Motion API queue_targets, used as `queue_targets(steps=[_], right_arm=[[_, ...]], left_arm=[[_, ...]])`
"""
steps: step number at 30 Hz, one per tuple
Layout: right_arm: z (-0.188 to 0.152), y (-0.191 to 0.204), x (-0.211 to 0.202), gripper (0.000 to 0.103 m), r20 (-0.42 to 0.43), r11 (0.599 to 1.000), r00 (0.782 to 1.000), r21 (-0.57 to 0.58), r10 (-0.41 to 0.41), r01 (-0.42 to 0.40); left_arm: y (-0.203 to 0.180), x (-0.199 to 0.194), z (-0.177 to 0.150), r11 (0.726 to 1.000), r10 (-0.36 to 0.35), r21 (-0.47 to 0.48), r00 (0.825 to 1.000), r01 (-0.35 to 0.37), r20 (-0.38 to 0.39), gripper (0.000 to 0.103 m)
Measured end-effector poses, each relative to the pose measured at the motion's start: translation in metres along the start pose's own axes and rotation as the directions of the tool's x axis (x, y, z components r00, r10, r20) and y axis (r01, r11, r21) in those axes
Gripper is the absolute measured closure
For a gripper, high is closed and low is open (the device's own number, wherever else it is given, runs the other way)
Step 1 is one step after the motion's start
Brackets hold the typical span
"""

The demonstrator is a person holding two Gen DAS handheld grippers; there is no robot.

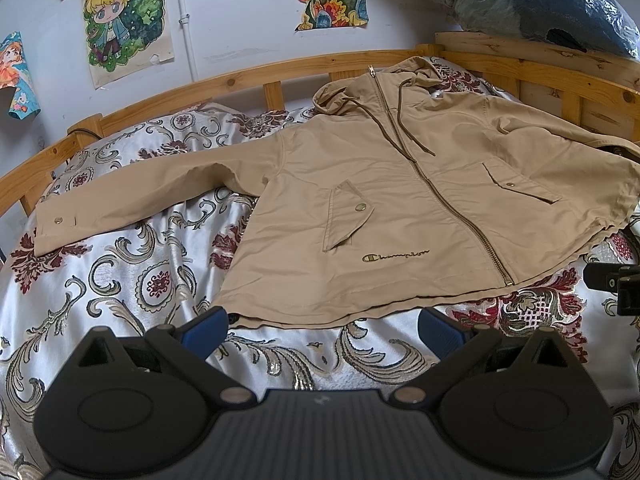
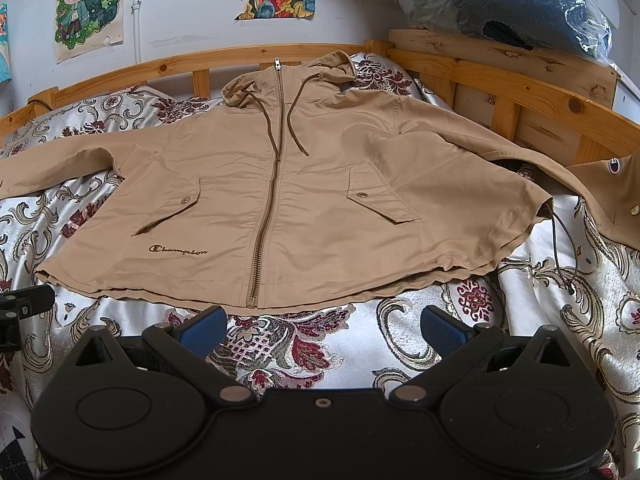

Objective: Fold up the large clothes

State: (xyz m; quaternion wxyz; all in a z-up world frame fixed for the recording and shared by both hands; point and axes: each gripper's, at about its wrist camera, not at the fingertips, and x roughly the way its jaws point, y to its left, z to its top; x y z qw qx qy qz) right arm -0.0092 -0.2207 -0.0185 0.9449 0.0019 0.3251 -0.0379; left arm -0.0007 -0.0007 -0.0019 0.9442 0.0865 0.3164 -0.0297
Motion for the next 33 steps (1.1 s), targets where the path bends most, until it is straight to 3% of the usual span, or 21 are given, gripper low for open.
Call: queue_targets(steps=[14, 23, 27, 33], right_arm=[[0.006, -0.003, -0.002, 0.001, 0.022, 1.000, 1.000, 0.007, 0.002, -0.002], [0.014, -0.017, -0.025, 0.001, 0.072, 0.996, 0.996, 0.076, -0.050, 0.044], [0.013, -0.029, -0.037, 0.001, 0.089, 0.992, 0.996, 0.123, -0.033, 0.021], [0.021, -0.043, -0.038, 0.001, 0.148, 0.980, 0.989, 0.195, 0.002, -0.031]], left_arm=[[0.004, 0.013, 0.003, 1.000, -0.020, -0.012, 0.999, 0.019, -0.047, 0.000], [-0.003, 0.018, 0.044, 0.997, -0.077, -0.002, 0.990, 0.078, -0.114, 0.001], [0.002, 0.013, 0.070, 0.992, -0.118, -0.056, 0.983, 0.111, -0.138, 0.001], [0.009, 0.011, 0.109, 0.991, -0.086, -0.125, 0.965, 0.056, -0.249, 0.001]])
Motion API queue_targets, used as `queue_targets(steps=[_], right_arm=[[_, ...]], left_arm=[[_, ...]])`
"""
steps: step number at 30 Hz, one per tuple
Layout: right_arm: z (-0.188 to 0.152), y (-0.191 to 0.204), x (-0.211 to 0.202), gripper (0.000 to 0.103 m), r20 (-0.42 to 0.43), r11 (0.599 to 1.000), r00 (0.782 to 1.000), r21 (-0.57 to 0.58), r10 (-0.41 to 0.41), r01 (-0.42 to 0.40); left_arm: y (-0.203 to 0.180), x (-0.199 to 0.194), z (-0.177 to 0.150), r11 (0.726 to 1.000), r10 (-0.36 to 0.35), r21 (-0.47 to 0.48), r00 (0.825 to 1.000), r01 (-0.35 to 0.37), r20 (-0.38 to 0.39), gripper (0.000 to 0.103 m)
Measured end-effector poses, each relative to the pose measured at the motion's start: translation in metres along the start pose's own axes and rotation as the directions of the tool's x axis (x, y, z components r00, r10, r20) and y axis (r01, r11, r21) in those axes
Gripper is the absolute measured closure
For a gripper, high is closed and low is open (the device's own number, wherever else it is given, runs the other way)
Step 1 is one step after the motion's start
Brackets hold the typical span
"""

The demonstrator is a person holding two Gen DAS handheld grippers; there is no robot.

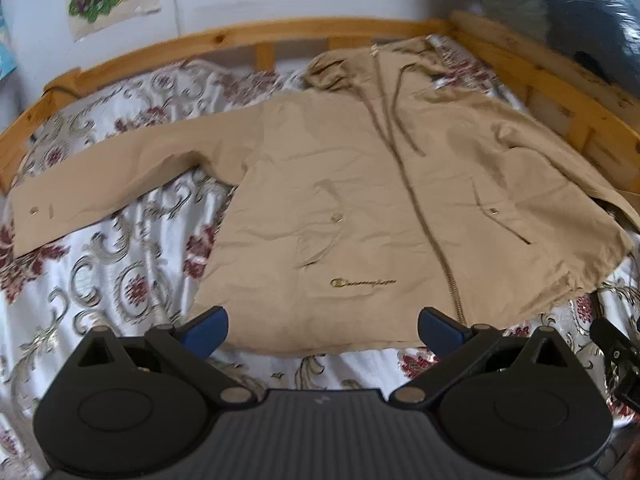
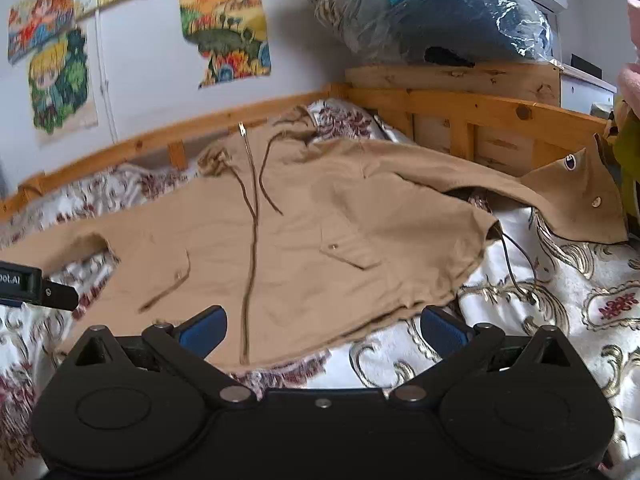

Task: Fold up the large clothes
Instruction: 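Reach the right tool to the jacket's side hem corner and close on it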

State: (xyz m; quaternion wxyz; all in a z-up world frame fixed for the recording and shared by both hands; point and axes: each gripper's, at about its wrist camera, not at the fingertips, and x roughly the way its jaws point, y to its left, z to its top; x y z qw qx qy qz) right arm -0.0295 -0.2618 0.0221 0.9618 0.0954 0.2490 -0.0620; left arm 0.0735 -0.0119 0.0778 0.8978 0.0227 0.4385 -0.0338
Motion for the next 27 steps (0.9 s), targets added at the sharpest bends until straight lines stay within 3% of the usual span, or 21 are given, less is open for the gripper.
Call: queue_targets(steps=[4, 12, 18, 22, 27], right_arm=[[0.008, -0.009, 0.011, 0.001, 0.018, 0.998, 1.000, 0.057, -0.004, 0.003], [0.010, -0.027, 0.021, 0.001, 0.077, 0.991, 0.994, 0.107, -0.083, 0.075], [0.043, -0.064, 0.018, 0.001, 0.112, 0.948, 0.978, 0.286, -0.177, 0.139], [0.059, -0.097, 0.028, 0.001, 0.149, 0.910, 0.952, 0.362, -0.268, 0.200], [0.069, -0.138, 0.048, 0.008, 0.148, 0.823, 0.876, 0.442, -0.460, 0.357]], left_arm=[[-0.005, -0.003, 0.020, 0.999, 0.024, 0.034, 1.000, -0.024, -0.016, 0.001], [-0.042, 0.030, 0.051, 0.968, 0.030, 0.247, 0.999, -0.035, 0.024, 0.001], [-0.075, 0.073, 0.078, 0.945, -0.001, 0.325, 0.998, -0.022, 0.070, 0.000], [-0.075, 0.096, 0.098, 0.939, -0.048, 0.342, 0.998, 0.031, 0.039, 0.000], [-0.071, 0.114, 0.111, 0.899, -0.041, 0.438, 0.997, 0.009, 0.064, 0.000]])
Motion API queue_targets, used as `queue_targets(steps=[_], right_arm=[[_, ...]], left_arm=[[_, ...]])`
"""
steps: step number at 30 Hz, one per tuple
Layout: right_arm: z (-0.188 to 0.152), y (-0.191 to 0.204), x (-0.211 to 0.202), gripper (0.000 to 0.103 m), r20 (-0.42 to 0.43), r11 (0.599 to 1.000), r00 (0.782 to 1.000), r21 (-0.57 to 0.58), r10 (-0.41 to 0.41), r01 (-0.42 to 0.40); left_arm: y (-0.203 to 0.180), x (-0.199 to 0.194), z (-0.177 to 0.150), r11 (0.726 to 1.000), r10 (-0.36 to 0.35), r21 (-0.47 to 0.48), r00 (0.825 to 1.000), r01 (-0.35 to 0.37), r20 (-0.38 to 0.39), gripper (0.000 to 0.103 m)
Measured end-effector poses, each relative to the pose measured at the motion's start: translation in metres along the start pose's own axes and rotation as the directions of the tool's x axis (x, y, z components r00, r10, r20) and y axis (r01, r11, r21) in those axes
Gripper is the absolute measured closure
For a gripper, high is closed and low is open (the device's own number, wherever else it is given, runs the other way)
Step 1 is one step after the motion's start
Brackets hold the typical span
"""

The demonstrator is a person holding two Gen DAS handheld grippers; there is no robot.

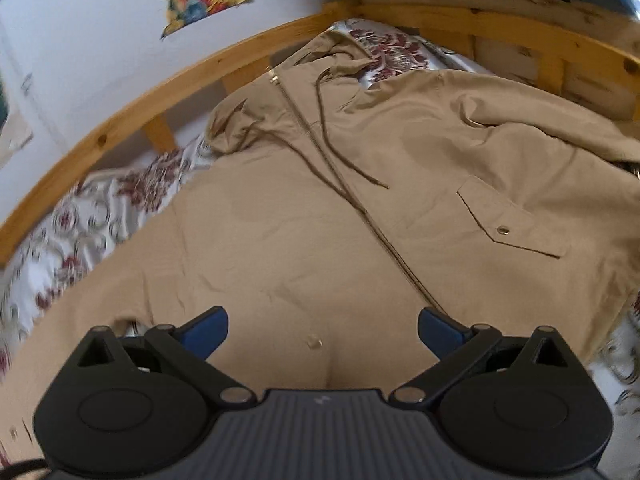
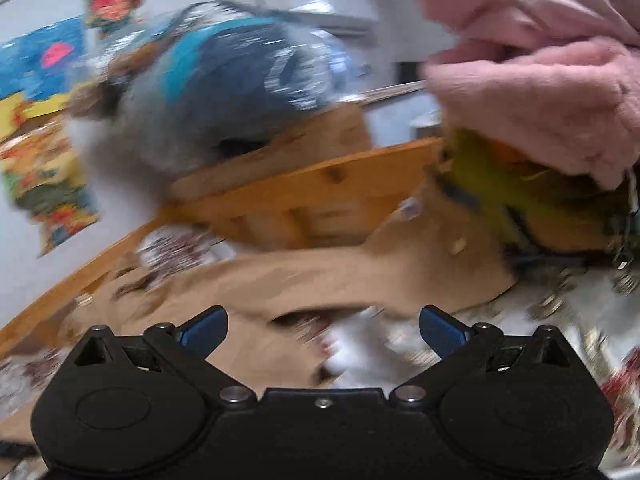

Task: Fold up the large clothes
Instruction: 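Reach the right tool to the jacket's side hem corner and close on it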

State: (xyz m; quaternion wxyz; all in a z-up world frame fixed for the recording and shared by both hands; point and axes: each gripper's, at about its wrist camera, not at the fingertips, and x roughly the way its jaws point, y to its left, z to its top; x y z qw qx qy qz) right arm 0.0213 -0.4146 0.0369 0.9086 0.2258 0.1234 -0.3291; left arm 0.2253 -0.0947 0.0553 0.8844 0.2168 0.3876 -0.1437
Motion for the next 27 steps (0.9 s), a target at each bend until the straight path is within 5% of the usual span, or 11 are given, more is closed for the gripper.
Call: queue_targets(steps=[6, 11, 24, 27], right_arm=[[-0.002, -0.026, 0.015, 0.015, 0.066, 0.979, 0.978, 0.045, -0.199, 0.197], [-0.002, -0.040, 0.026, 0.016, 0.058, 0.965, 0.964, 0.046, -0.261, 0.259], [-0.008, -0.060, 0.072, 0.017, -0.004, 0.954, 0.955, 0.038, -0.296, 0.296], [-0.010, -0.058, 0.075, 0.029, 0.013, 0.959, 0.959, 0.023, -0.282, 0.282]], left_arm=[[-0.016, 0.024, 0.011, 0.999, -0.031, 0.039, 0.999, 0.030, 0.024, 0.000], [-0.025, 0.027, 0.002, 0.999, -0.051, -0.009, 0.998, 0.051, 0.023, 0.000], [-0.019, 0.027, -0.015, 0.984, 0.010, -0.177, 1.000, -0.015, -0.029, 0.000], [-0.020, 0.034, -0.014, 0.978, 0.010, -0.210, 0.999, -0.018, -0.038, 0.000]])
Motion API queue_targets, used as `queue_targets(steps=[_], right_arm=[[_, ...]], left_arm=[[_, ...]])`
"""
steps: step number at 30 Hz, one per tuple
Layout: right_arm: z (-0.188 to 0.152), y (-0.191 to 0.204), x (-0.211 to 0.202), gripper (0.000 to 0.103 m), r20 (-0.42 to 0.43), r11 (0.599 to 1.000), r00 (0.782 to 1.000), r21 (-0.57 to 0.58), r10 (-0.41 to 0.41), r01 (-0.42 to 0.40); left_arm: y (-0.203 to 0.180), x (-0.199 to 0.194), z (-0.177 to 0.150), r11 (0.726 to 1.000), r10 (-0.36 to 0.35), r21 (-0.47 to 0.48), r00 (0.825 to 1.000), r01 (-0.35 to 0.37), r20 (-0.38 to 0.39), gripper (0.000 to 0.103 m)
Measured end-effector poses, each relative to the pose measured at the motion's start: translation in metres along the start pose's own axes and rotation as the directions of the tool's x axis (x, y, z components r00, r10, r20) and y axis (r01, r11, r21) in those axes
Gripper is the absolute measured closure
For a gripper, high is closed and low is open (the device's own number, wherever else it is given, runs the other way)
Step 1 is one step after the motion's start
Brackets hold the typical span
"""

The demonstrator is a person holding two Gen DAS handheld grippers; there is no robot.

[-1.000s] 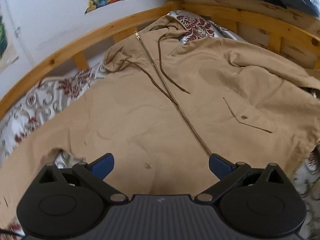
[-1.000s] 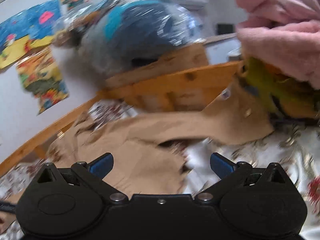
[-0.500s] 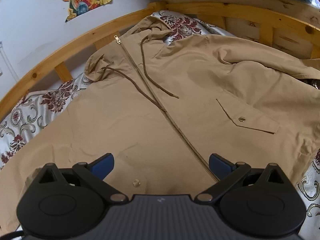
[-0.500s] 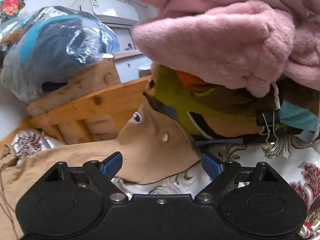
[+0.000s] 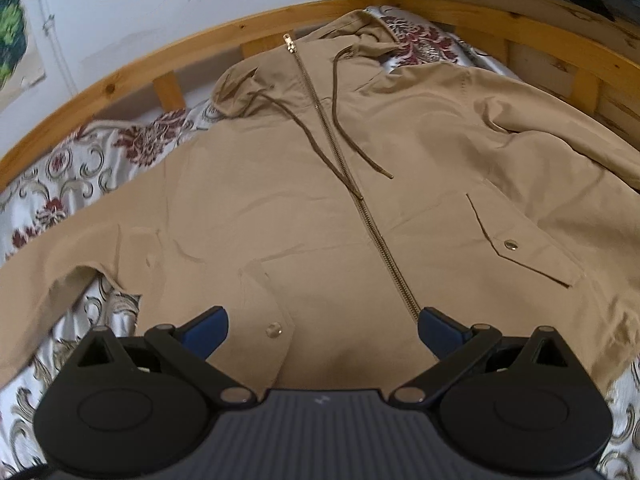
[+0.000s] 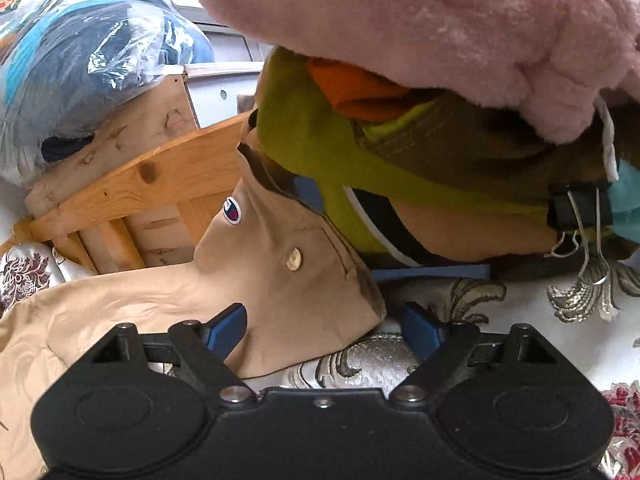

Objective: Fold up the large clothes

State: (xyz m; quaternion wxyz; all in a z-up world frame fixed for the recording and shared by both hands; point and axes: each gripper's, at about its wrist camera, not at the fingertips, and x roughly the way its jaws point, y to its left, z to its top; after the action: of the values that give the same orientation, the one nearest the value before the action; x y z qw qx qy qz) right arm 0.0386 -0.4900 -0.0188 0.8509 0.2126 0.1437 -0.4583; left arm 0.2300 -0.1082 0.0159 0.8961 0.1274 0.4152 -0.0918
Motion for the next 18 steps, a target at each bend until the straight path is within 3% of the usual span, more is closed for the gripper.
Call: queue_targets(steps=[4, 8, 10, 13, 18], right_arm=[[0.002, -0.003, -0.001, 0.064, 0.011, 0.999, 0.999, 0.022, -0.030, 0.030], [0.007, -0.010, 0.005, 0.065, -0.007, 0.997, 1.000, 0.082, -0.012, 0.012], [0.007, -0.012, 0.004, 0.073, -0.006, 0.995, 1.000, 0.098, -0.012, 0.012], [0.007, -0.006, -0.008, 0.092, 0.029, 0.998, 1.000, 0.064, -0.009, 0.007], [0.006, 0.014, -0.037, 0.096, 0.115, 0.998, 0.992, -0.041, 0.060, -0.056]], left_arm=[[0.000, 0.001, 0.001, 1.000, -0.004, -0.015, 1.000, 0.004, -0.004, 0.000], [0.005, -0.002, -0.001, 1.000, 0.013, -0.006, 1.000, -0.013, 0.002, 0.000], [0.008, -0.002, -0.003, 1.000, 0.024, -0.001, 1.000, -0.024, 0.001, 0.000], [0.014, -0.003, -0.005, 1.000, 0.031, -0.003, 1.000, -0.031, -0.004, 0.001], [0.024, -0.003, -0.005, 0.999, 0.044, -0.024, 0.998, -0.045, -0.041, 0.006]])
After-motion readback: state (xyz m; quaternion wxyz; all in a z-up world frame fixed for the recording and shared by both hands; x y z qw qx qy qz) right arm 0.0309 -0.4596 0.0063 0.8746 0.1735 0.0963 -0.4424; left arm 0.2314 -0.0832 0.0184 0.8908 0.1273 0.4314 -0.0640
